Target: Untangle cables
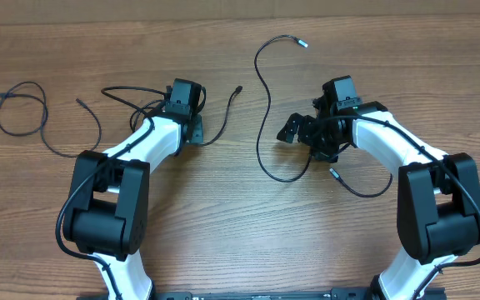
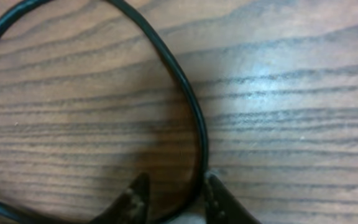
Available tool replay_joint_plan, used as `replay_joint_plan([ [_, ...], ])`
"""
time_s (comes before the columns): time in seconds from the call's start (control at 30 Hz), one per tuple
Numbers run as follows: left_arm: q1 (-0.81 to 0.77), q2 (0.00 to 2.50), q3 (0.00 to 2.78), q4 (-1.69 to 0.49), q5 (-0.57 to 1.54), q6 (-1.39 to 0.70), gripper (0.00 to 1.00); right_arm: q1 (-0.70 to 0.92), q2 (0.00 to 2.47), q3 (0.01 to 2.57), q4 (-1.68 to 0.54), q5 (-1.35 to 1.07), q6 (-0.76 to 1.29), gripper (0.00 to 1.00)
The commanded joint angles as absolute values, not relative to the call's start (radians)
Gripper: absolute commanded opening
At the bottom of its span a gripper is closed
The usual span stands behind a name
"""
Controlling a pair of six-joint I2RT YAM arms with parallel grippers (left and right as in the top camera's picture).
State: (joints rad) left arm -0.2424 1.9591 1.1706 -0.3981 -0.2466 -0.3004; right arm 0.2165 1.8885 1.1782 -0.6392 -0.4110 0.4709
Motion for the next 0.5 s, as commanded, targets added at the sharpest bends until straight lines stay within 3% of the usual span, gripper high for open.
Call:
replay_joint_plan([
  [0.0,-0.247,1.975,1.122,-0.416,-0.281,-0.253,0.15,0.215,1.864,1.179,-0.634,-0.404,0.470,1.00],
  [0.03,-0.247,1.975,1.122,-0.418,-0.279,-0.246,0.04,0.215,1.864,1.179,-0.634,-0.404,0.470,1.00],
  [0.47,-0.175,1.875,1.312,-0.566,-0.377,-0.281,0.04,0.215,1.864,1.179,-0.634,-0.404,0.470,1.00],
])
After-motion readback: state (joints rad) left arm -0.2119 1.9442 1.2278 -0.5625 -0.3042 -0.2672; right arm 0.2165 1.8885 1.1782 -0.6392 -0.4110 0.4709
